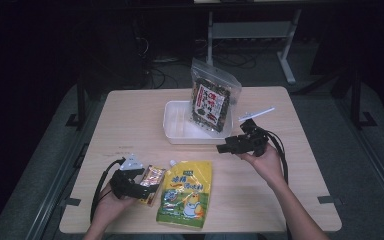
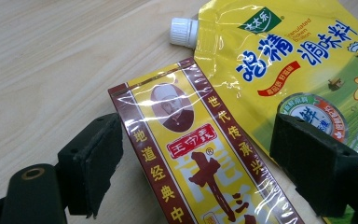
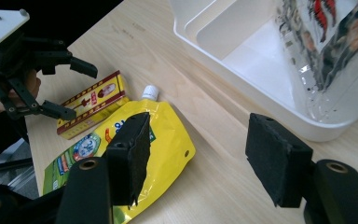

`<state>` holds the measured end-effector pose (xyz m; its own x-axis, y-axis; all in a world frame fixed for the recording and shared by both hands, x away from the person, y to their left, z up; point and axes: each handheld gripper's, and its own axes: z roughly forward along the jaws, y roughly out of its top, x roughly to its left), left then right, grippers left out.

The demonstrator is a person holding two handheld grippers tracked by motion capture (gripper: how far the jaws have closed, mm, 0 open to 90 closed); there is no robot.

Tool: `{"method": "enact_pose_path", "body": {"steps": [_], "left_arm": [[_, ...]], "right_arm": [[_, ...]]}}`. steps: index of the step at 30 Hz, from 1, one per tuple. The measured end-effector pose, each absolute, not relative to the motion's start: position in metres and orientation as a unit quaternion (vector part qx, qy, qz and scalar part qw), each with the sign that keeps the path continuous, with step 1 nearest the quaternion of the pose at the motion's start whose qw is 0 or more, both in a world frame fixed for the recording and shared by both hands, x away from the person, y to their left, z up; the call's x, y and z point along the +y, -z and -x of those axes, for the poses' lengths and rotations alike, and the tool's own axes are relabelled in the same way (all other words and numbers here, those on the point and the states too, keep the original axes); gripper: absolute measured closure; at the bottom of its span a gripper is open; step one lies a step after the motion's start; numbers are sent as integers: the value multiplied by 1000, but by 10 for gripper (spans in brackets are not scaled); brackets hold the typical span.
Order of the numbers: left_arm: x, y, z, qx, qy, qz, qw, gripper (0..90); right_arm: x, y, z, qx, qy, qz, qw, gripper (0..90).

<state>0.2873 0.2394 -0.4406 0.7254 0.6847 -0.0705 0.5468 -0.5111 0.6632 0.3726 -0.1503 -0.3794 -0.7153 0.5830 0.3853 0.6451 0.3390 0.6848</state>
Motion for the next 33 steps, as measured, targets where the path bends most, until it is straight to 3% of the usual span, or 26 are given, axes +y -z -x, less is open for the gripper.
{"method": "enact_pose_path", "body": {"steps": [33], "left_arm": [[242, 434, -287, 355, -105, -856, 362, 166]], "right_arm": [[-114, 411, -372, -847, 385, 357, 79, 390]]}}
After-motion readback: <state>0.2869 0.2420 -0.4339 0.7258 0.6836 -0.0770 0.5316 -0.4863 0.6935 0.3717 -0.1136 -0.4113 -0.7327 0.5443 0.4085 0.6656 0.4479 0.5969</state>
